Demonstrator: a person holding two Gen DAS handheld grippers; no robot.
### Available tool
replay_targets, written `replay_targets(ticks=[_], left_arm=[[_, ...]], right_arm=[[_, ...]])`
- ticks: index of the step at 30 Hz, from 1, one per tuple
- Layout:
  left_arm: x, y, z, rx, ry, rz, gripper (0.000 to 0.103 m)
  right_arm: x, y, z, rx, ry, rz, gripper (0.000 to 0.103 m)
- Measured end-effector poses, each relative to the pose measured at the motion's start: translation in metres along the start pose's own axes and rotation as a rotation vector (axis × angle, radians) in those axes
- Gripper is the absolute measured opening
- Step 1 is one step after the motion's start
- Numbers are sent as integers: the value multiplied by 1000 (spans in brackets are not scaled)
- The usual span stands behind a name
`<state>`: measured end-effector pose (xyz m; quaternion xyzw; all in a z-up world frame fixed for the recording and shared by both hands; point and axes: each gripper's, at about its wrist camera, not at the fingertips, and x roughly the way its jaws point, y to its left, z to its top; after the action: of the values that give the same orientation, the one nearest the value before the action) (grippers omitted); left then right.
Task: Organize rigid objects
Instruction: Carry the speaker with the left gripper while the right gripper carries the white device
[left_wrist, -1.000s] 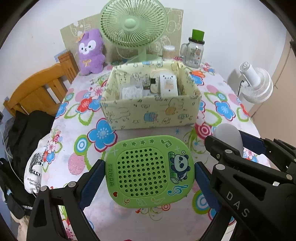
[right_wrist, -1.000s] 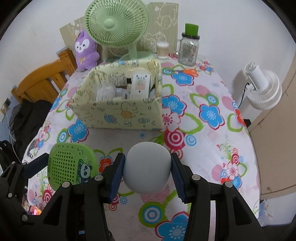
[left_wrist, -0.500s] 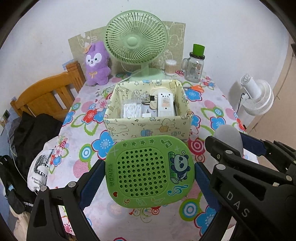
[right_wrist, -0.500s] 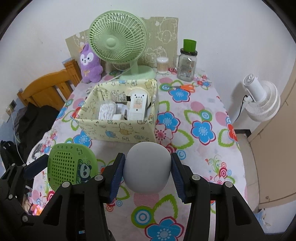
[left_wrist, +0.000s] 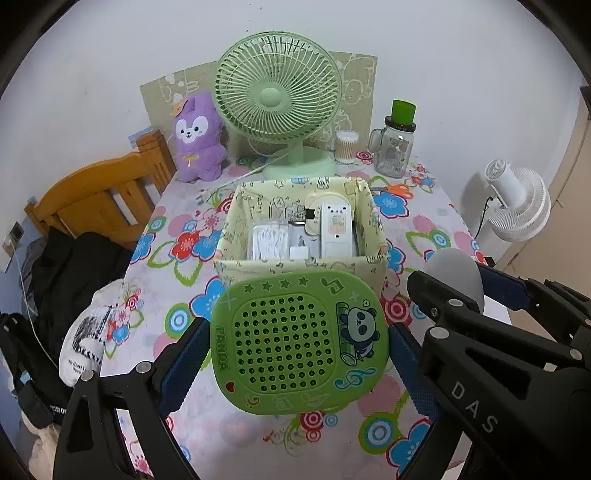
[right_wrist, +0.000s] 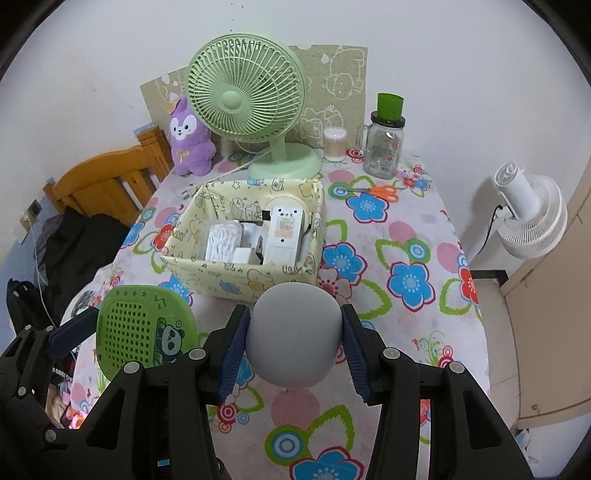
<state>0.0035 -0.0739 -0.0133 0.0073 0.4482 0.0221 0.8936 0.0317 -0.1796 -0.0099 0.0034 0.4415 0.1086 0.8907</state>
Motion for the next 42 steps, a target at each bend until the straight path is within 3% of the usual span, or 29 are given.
replay_targets(ticks=[22, 42], left_arm=[[36, 24, 55, 25, 6, -31, 95], [109, 41, 88, 52, 82, -83, 95]], right_arm=[[39, 13, 58, 17, 4, -24, 52], [111, 33, 96, -4, 66, -33, 52]])
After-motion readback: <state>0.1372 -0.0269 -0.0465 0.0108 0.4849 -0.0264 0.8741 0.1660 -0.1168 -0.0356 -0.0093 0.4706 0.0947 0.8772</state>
